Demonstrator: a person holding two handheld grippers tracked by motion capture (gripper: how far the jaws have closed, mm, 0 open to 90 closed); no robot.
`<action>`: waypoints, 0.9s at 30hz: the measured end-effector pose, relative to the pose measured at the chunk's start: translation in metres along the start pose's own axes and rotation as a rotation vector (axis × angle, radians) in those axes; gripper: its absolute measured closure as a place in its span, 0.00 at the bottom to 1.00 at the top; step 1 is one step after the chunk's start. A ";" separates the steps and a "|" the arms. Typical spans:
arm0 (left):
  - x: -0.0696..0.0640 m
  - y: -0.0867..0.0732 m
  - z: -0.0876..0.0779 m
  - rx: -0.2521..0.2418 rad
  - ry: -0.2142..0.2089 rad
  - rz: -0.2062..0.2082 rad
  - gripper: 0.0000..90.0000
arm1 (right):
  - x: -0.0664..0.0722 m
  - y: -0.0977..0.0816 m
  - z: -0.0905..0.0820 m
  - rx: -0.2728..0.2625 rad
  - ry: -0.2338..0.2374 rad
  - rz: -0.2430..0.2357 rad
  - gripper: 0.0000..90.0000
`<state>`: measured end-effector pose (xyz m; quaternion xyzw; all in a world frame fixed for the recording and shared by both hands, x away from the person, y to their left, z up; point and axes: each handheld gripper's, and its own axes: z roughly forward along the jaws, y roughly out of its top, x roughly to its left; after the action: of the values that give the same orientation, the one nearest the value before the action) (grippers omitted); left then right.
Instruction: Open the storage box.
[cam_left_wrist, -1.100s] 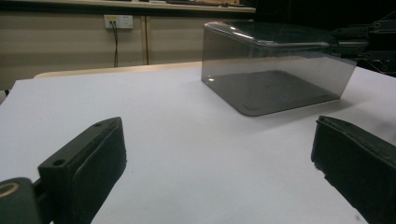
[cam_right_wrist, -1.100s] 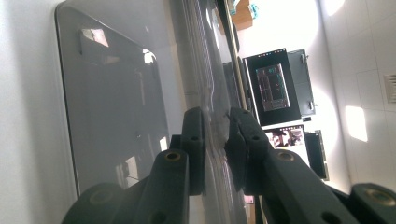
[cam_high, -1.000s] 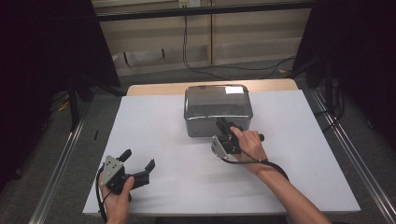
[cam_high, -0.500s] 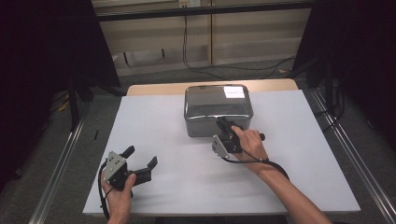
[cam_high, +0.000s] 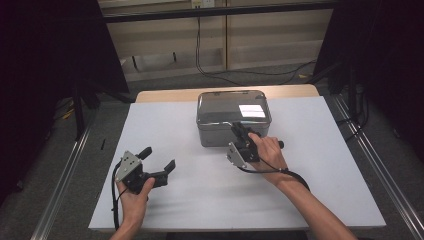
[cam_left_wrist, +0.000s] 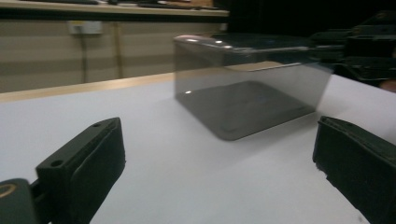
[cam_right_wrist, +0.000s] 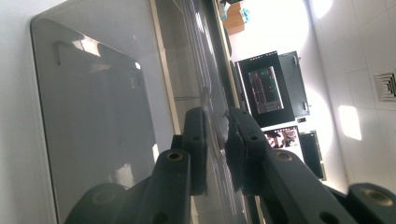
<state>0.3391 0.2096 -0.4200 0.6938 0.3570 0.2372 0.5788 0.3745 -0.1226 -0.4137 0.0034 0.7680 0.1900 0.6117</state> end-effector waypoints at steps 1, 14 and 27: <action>-0.002 0.002 0.003 -0.008 -0.006 -0.003 0.04 | 0.000 0.000 0.000 0.001 -0.001 0.004 0.86; -0.003 0.015 0.043 -0.029 -0.074 0.025 0.04 | -0.005 0.000 0.000 -0.004 -0.001 0.011 0.86; -0.007 0.030 0.073 -0.056 -0.079 0.074 0.08 | -0.007 0.000 -0.001 -0.004 -0.005 0.023 0.87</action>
<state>0.3955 0.1553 -0.4059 0.6990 0.3011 0.2407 0.6023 0.3758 -0.1242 -0.4067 0.0112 0.7660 0.1985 0.6113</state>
